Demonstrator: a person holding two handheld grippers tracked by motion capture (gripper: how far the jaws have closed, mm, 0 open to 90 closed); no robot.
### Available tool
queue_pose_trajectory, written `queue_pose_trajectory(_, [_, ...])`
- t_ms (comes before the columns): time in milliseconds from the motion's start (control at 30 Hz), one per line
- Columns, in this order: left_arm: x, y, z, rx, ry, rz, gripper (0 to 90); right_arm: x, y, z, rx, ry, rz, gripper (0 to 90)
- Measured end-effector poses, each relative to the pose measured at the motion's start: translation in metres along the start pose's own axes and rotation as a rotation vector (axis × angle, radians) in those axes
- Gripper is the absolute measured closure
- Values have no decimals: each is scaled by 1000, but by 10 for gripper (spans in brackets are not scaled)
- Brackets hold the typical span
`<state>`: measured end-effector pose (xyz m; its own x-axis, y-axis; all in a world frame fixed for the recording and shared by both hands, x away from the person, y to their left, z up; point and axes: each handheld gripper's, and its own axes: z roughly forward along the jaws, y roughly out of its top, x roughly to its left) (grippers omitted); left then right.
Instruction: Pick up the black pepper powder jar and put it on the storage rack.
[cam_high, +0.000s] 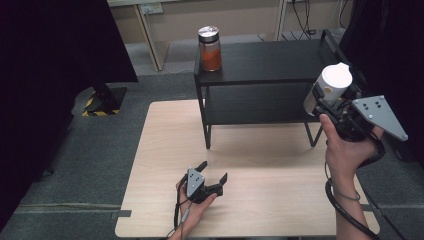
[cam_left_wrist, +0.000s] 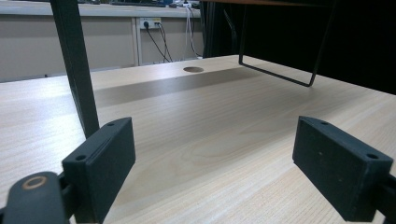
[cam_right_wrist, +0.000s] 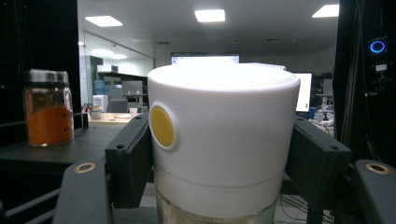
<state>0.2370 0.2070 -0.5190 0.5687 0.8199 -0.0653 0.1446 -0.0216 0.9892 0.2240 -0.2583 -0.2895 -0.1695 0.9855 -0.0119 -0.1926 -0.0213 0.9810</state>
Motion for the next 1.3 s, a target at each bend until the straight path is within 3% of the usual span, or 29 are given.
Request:
queue_pose_trajectory(800, [0, 0, 0, -1, -1, 0, 129, -1, 20, 13, -14, -5, 9, 308])
queue_pose_trajectory(1300, [0, 0, 0, -2, -4, 1, 129, 5, 51, 34, -37, 14, -22, 308])
